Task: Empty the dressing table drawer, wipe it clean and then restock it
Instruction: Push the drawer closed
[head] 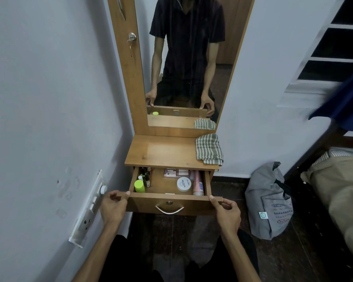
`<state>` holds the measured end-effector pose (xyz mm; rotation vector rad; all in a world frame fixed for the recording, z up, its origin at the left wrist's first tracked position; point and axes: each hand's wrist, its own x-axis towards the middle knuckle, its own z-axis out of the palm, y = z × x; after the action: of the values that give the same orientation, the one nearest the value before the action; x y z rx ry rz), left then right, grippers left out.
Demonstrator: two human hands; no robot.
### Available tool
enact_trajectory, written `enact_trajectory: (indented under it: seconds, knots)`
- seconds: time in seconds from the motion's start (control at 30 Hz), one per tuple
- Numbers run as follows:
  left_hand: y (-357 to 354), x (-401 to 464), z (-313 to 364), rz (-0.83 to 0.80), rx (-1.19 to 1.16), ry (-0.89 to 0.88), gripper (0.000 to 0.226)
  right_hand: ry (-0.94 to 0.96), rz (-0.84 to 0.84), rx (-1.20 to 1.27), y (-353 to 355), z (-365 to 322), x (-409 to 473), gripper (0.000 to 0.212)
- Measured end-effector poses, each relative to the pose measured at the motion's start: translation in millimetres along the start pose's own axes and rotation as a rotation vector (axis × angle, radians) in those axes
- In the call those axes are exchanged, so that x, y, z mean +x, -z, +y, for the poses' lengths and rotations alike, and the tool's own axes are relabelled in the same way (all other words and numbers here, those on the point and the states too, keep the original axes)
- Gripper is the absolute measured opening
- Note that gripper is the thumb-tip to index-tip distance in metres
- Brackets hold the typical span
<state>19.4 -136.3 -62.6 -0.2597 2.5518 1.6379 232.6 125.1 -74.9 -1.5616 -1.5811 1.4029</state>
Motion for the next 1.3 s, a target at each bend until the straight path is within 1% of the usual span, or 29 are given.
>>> enact_trajectory:
  seconds: [0.2,0.33,0.43,0.57,0.67,0.8,0.93,1.0,1.07,1.17,1.23,1.3]
  knots:
    - [-6,10,3,-0.014,-0.012,0.055,0.045,-0.018,-0.011,-0.015,-7,-5,14,0.056]
    - [-9,13,4,-0.007,-0.02,0.072,0.041,-0.025,-0.021,-0.01,-10,-9,19,0.056]
    - [-12,17,6,-0.009,-0.013,0.086,0.046,-0.022,-0.016,-0.014,-13,-12,22,0.058]
    - [-14,25,7,-0.038,0.007,0.124,0.049,-0.053,-0.01,-0.018,-17,-19,29,0.059]
    - [-18,29,8,-0.06,0.003,0.139,0.047,-0.067,-0.005,-0.021,-21,-22,32,0.057]
    - [-23,35,13,-0.077,-0.056,0.183,0.05,-0.084,-0.001,-0.018,-25,-27,35,0.059]
    - [-27,37,17,-0.122,-0.229,0.258,0.049,-0.121,-0.007,0.025,-29,-33,35,0.062]
    - [-30,35,18,-0.134,-0.273,0.277,0.046,-0.14,0.002,0.064,-32,-33,33,0.062]
    - [-31,33,18,-0.145,-0.302,0.296,0.041,-0.164,0.004,0.116,-34,-32,31,0.057]
    - [-31,31,20,-0.17,-0.358,0.318,0.034,-0.229,0.02,0.236,-40,-30,29,0.044]
    - [-30,31,24,-0.19,-0.4,0.332,0.032,-0.264,0.048,0.323,-45,-31,26,0.037]
    - [-31,29,31,-0.208,-0.455,0.349,0.031,-0.296,0.032,0.433,-50,-34,23,0.028]
